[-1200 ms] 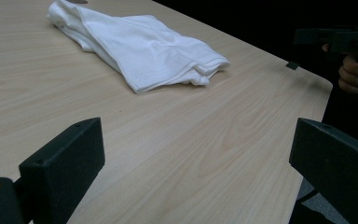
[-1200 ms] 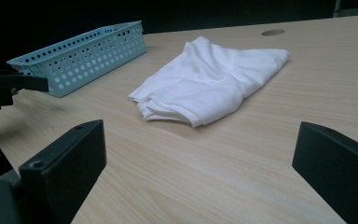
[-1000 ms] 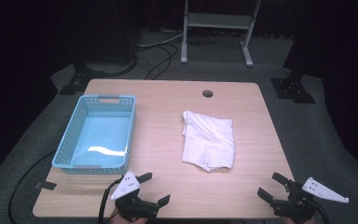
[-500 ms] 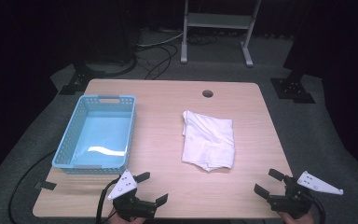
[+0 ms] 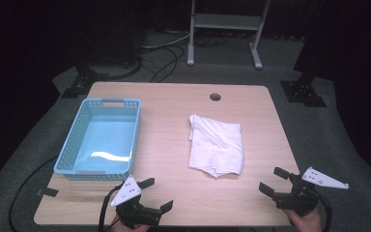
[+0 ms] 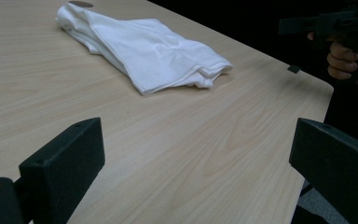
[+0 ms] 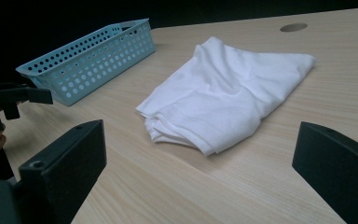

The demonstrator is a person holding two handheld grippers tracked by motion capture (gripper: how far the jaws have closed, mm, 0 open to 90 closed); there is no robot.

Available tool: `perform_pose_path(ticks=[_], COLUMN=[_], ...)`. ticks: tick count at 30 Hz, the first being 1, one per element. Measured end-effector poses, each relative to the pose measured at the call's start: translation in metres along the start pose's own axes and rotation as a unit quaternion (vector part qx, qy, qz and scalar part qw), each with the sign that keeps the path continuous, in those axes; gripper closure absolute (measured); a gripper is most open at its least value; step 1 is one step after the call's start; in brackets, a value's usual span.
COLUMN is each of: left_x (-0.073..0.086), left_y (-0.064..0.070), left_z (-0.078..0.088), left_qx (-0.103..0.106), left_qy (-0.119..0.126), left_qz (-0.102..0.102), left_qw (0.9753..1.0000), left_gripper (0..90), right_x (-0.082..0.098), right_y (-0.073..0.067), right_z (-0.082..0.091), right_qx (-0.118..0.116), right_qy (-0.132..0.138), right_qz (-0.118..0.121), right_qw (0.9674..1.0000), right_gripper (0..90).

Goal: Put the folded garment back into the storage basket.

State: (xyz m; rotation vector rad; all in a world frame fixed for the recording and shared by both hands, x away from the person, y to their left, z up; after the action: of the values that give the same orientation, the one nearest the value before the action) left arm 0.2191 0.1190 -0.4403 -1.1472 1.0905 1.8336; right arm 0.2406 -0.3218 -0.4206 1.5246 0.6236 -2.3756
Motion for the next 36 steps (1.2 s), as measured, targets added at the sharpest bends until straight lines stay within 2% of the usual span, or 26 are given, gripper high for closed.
perform_pose_path(ticks=[12, 32, 36], left_x=[0.000, -0.001, 0.000], left_y=[-0.001, -0.002, -0.003], left_z=[0.002, 0.005, 0.005], left_qx=[-0.002, -0.003, -0.004], left_qy=[0.003, 0.002, 0.003], left_qz=[-0.001, 0.001, 0.002], left_qw=[1.0000, 1.0000, 1.0000], left_gripper=[3.0, 3.0, 3.0], right_x=[-0.013, -0.031, -0.034], right_y=[-0.006, -0.012, -0.013], right_z=[-0.015, -0.039, -0.047], right_qx=[-0.012, -0.025, -0.025], right_qy=[-0.011, -0.024, -0.034], right_qz=[0.015, 0.026, 0.026], right_qw=[0.9998, 0.9991, 0.9988], right_gripper=[2.8, 2.8, 2.8])
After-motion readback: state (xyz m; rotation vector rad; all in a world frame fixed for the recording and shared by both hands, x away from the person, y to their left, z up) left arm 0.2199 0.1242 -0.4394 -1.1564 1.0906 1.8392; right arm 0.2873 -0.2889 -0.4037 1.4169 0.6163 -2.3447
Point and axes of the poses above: each handheld gripper's, and its own axes: z roughly backward along the jaws, x roughly out of its underside, y roughly to its right, the point moved 2 cm from there along -z, roughly forward along the jaws, and after that the axes turned 15 degrees about x, right-handed, at the moved point
